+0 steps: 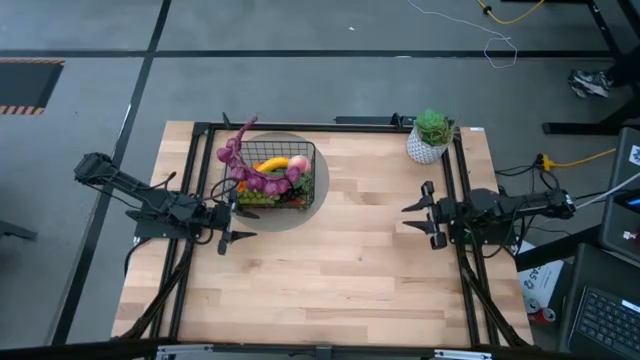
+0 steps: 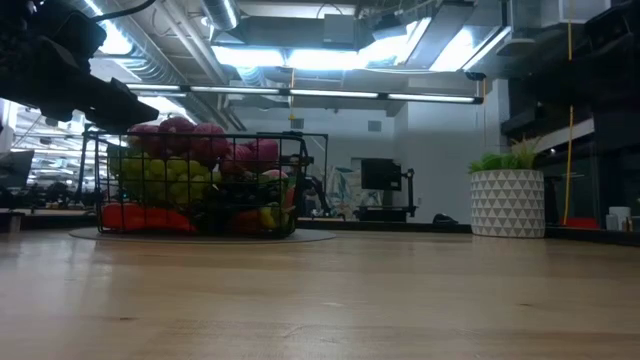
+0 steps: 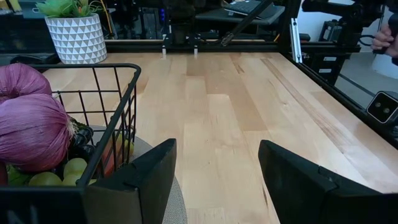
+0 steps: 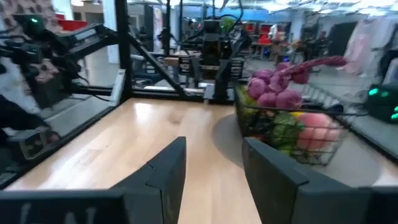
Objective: Build produce basket
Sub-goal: Put the purple garlic into the wire basket
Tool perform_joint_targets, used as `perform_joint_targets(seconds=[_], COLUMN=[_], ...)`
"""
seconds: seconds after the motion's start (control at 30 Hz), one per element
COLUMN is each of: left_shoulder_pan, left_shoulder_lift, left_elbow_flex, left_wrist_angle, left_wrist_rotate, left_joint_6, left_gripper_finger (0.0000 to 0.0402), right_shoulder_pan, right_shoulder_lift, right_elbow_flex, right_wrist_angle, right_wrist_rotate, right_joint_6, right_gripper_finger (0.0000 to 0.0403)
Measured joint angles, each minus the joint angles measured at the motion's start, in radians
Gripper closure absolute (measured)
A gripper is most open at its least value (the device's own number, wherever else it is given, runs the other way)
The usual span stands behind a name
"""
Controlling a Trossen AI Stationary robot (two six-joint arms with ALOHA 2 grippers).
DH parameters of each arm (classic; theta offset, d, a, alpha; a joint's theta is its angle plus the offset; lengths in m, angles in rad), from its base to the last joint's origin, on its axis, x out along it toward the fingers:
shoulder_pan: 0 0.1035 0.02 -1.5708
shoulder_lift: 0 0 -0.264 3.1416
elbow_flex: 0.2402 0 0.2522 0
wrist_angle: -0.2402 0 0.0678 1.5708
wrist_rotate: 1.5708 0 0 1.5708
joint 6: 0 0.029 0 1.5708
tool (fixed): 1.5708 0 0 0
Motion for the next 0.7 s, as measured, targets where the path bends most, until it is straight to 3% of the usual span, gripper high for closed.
perform_joint_targets(seconds=[0.1,0.7], left_shoulder_pan=[0.0,0.0], left_shoulder_lift=[0.0,0.0], left_elbow_flex=[0.0,0.0], left_wrist_angle=[0.0,0.0], left_wrist_rotate=[0.0,0.0], left_joint_6=[0.0,0.0], left_gripper_finger=[0.0177,0.0177], right_shoulder_pan=[-0.022,-0.038], right_shoulder_lift=[0.0,0.0], right_elbow_flex=[0.0,0.0], right_wrist_angle=[-0.012,-0.011], right_wrist_rotate=[-0.062,-0.061], right_joint_6=[0.036,0.088], right_gripper_finger=[0.0246,0.0246])
